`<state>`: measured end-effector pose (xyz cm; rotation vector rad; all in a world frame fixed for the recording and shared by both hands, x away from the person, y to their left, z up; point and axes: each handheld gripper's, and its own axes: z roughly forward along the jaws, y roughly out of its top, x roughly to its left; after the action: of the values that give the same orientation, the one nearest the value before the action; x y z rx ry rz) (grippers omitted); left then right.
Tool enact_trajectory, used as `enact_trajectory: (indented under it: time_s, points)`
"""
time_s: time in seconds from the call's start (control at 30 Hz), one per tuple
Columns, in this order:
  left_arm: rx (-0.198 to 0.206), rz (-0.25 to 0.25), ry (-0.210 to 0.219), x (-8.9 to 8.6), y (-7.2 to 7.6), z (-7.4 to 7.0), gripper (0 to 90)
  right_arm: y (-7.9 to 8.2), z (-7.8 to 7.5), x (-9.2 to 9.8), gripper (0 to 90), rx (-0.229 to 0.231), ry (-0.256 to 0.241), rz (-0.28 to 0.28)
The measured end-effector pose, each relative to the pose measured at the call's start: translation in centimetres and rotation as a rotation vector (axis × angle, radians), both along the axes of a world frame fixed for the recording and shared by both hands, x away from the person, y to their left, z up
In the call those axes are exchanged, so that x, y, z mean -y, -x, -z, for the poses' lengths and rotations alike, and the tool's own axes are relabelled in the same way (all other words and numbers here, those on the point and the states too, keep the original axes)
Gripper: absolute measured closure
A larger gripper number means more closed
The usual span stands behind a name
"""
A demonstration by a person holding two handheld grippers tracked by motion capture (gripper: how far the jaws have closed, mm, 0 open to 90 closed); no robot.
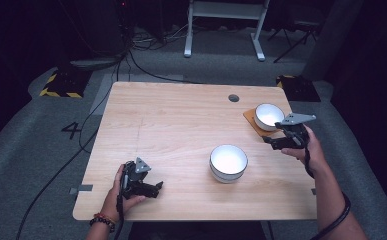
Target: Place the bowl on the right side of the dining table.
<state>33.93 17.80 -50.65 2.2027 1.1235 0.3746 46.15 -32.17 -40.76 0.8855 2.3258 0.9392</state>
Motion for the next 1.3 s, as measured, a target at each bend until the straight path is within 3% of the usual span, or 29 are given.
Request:
enact_trajectory:
  time_s: [0.43,0.67,1.03,1.3]
  points:
    - [0.0,0.0,0.0,0.0,0.0,0.0,0.1,2.1,-0.5,-0.9,22.6,0.019,0.041,-0.063]
    - [0.0,0.0,0.0,0.0,0.0,0.0,0.1,3.0,-0.4,-1.1,23.5,0.02,0.036,-0.073]
    - [0.0,0.0,0.0,0.0,0.0,0.0,0.1,4.5,-0.1,-1.6,22.5,0.042,0.089,-0.091]
    - [0.0,0.0,0.0,0.0,0.0,0.0,0.1,5.5,0.4,-1.9,21.9,0.028,0.102,-0.09]
